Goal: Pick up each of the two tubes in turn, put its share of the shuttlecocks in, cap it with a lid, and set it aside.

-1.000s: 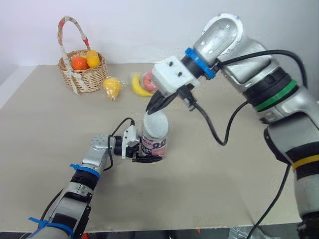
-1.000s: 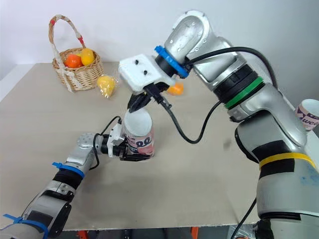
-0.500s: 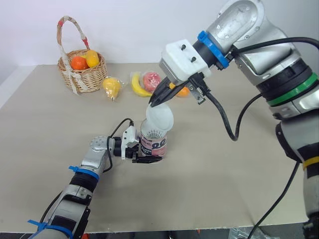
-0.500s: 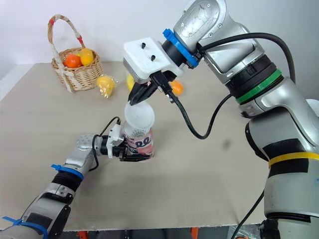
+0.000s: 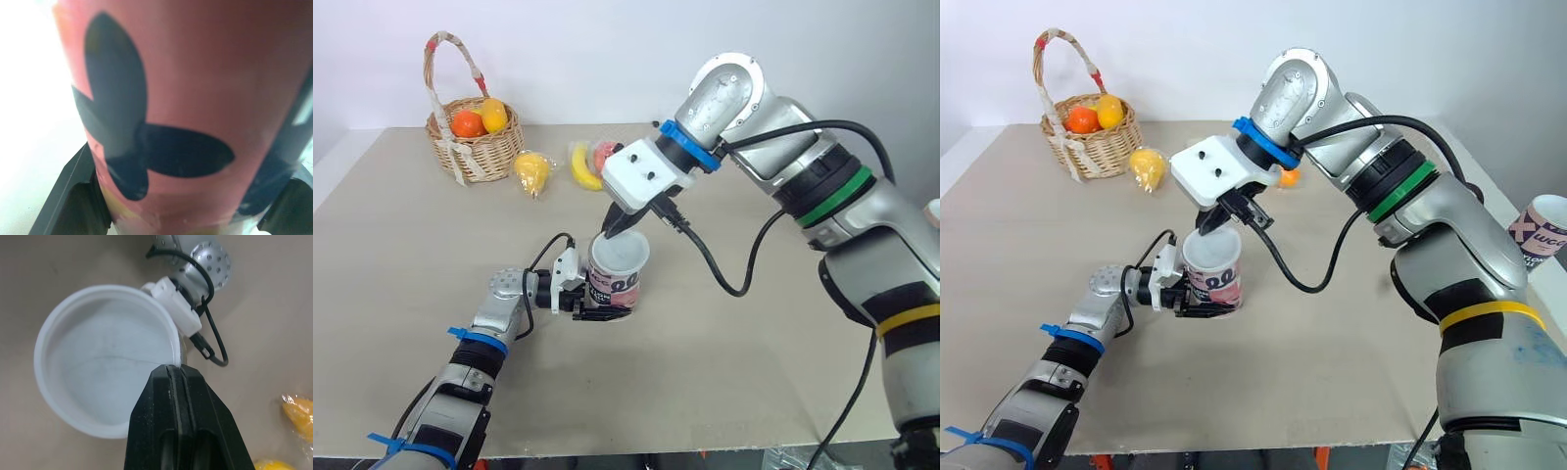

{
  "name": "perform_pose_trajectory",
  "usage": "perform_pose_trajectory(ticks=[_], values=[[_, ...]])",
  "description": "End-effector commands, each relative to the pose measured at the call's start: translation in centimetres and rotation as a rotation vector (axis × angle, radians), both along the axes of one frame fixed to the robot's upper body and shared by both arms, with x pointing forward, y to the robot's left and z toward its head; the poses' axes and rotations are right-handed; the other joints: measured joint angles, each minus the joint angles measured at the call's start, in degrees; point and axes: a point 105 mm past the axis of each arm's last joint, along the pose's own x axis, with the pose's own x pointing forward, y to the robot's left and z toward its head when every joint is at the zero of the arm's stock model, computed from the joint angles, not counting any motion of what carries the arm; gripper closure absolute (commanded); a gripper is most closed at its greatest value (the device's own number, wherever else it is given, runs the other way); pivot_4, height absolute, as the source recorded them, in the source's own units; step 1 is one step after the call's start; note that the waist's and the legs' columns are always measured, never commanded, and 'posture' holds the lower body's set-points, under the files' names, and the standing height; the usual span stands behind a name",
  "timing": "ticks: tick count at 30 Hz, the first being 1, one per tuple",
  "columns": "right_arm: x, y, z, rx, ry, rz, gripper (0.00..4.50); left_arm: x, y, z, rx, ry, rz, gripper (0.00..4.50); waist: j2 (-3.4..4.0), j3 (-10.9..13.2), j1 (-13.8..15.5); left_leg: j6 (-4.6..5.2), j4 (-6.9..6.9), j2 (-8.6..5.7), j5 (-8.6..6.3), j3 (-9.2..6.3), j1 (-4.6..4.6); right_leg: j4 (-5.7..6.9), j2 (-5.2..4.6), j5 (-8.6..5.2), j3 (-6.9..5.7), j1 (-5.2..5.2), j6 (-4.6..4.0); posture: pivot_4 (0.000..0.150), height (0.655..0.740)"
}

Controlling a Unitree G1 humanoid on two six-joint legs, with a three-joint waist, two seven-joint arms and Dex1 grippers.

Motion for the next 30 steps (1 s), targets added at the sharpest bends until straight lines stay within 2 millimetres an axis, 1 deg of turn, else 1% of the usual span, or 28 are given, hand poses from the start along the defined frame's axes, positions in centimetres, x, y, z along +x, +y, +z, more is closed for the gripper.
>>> perform_pose_trajectory(ticks=[1, 4, 9, 14, 18, 22, 24, 30], values=[[-0.3, 0.1, 0.8, -0.031, -0.055, 0.047, 4.45, -0.1, 0.9, -1.9, 0.053, 0.06, 0.044, 1.51, 0.0, 0.0, 0.0, 0.0, 0.0, 0.01, 0.0, 0.0, 0.0, 0.0, 0.01, 0.0, -0.01, 0.0, -0.01, 0.15, 0.7298], [-0.3, 0.4, 1.0, -0.016, -0.063, 0.052, 4.45, -0.1, 1.0, -1.9, 0.054, 0.061, 0.043, 1.51, 0.0, 0.0, 0.0, 0.0, 0.0, 0.02, 0.0, 0.0, 0.01, 0.0, 0.02, 0.0, -0.01, 0.0, -0.01, 0.15, 0.7298], [-0.4, 1.1, 2.1, 0.038, -0.063, 0.055, 4.45, -0.1, 1.1, -1.8, 0.059, 0.062, 0.04, 1.51, 0.0, 0.0, 0.0, 0.0, -0.01, 0.04, 0.0, -0.01, 0.01, 0.0, 0.05, 0.01, -0.01, 0.0, -0.01, 0.15, 0.7298], [-0.8, 1.3, 2.8, 0.085, -0.045, 0.056, 4.45, -0.1, 1.2, -1.8, 0.064, 0.062, 0.035, 1.51, 0.0, 0.0, 0.0, 0.0, -0.03, 0.04, 0.0, -0.02, 0.01, 0.01, 0.06, 0.04, -0.02, 0.0, 0.04, 0.15, 0.7298], [-1.0, 1.1, 2.4, 0.074, -0.038, 0.059, 4.45, -0.1, 1.3, -1.8, 0.067, 0.063, 0.032, 1.51, 0.0, 0.0, 0.0, 0.0, -0.06, 0.04, 0.0, -0.03, 0.02, 0.01, 0.07, 0.03, -0.02, -0.01, 0.02, 0.15, 0.7298], [-1.3, 0.0, 0.1, -0.012, -0.02, 0.06, 4.45, 0.0, 1.4, -1.7, 0.072, 0.063, 0.032, 1.51, 0.0, 0.0, 0.0, 0.0, -0.12, 0.05, 0.0, -0.04, 0.03, 0.01, 0.08, 0.04, -0.03, -0.01, 0.05, 0.15, 0.7298], [-1.2, -0.2, -0.7, -0.041, -0.019, 0.057, 4.45, 0.0, 1.4, -1.8, 0.074, 0.064, 0.031, 1.51, 0.0, 0.0, 0.0, 0.0, -0.14, 0.04, 0.0, -0.04, 0.03, 0.01, 0.08, 0.04, -0.03, -0.02, 0.06, 0.15, 0.7298], [-1.1, -0.2, -1.6, -0.089, -0.023, 0.067, 4.45, 0.0, 1.4, -1.9, 0.076, 0.068, 0.029, 1.51, -0.02, 0.0, 0.0, 0.0, -0.29, 0.04, 0.0, -0.06, 0.11, 0.0, 0.07, -0.02, -0.05, 0.01, 0.08, 0.15, 0.7298]])
